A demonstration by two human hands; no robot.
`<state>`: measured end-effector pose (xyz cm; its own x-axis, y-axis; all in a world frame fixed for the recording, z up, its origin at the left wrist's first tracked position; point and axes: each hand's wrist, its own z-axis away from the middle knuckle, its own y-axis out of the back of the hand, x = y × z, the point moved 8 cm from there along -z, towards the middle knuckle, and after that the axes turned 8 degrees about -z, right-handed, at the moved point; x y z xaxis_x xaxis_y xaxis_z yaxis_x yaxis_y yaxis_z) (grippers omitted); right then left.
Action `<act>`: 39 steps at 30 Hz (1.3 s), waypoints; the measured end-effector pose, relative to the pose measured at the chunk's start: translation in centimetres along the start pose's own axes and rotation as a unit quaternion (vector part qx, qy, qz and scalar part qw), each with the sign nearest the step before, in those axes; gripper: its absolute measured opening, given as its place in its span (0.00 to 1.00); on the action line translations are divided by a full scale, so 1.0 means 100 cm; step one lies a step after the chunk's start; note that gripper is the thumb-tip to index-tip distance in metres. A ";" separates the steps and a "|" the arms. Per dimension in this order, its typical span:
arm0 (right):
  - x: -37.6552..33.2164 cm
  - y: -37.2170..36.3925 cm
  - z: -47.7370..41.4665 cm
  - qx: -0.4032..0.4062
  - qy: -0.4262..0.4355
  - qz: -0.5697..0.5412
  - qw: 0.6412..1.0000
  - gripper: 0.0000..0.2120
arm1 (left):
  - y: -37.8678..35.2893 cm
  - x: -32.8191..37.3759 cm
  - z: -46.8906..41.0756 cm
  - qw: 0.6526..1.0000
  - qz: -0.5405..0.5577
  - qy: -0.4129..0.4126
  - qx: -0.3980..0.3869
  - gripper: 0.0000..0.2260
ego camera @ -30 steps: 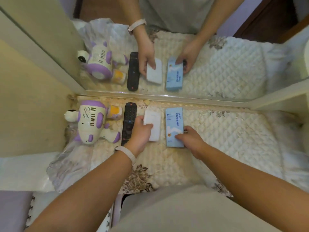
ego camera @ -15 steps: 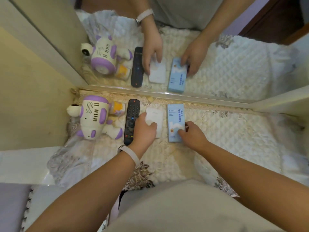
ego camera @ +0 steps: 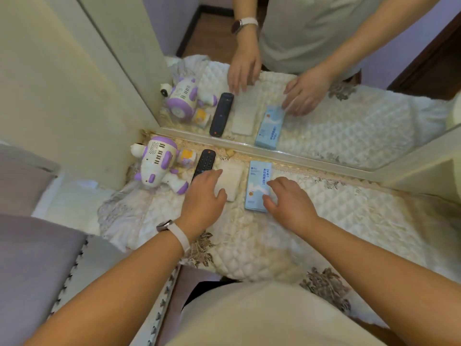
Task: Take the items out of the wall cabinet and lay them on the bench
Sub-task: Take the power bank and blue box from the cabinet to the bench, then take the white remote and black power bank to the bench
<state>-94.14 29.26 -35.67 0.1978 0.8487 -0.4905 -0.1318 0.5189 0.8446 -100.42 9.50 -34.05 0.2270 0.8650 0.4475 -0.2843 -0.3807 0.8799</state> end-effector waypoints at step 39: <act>-0.363 -0.068 0.414 -0.064 0.693 0.077 0.714 0.23 | 0.129 -0.035 0.623 0.830 -0.283 0.354 0.326 0.19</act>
<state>-60.22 -9.29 -14.77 -0.9682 0.1364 -0.2099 -0.1534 0.3391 0.9282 -46.88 -18.79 -14.30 -0.5177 0.8527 -0.0703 0.2970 0.2562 0.9199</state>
